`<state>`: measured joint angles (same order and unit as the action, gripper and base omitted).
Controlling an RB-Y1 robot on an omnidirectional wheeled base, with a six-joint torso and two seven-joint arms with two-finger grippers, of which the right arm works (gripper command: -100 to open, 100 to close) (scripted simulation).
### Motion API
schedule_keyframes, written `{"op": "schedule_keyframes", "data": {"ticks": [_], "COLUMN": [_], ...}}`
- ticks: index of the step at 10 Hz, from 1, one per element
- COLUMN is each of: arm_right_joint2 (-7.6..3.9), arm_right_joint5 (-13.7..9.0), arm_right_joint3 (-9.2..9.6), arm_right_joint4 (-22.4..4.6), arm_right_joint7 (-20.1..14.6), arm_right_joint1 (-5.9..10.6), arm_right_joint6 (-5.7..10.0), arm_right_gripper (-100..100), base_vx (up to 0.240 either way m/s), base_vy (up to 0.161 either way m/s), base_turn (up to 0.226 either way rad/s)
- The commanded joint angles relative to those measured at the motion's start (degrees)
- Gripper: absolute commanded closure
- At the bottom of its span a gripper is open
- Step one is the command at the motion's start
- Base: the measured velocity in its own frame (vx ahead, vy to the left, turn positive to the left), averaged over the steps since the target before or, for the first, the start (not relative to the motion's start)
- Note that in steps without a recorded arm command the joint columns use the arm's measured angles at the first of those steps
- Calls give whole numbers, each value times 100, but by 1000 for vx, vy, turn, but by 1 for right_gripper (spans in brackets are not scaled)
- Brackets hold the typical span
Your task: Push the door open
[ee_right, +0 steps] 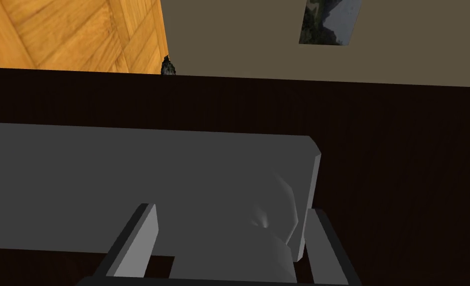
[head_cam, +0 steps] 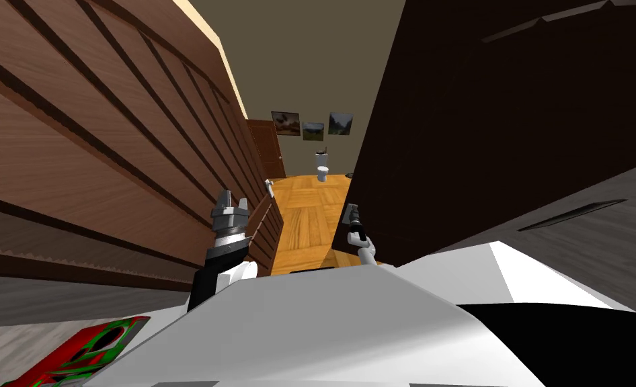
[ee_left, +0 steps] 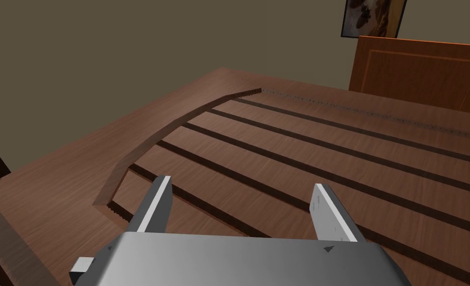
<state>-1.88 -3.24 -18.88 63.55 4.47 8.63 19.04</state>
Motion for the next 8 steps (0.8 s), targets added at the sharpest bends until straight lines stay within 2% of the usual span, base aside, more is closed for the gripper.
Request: {"op": "schedule_keyframes", "data": {"ticks": [1, 5, 6, 8], "arm_right_joint2": [-1, -1, -69, -121], "arm_right_joint5": [0, 0, -15, -30], "arm_right_joint3": [-2, -2, -86, -162], "arm_right_joint4": [-7, -7, -9, 1], "arm_right_joint7": [0, 0, 19, 33], "arm_right_joint1": [-9, -9, -28, -36], "arm_right_joint6": [-8, -8, -24, -29], "arm_right_gripper": [100, 100, 100, 100], "base_vx": [-38, -12, 85, 164], "base_vy": [16, 4, 9, 34], "base_turn": [-2, 1, -17, -41]}}
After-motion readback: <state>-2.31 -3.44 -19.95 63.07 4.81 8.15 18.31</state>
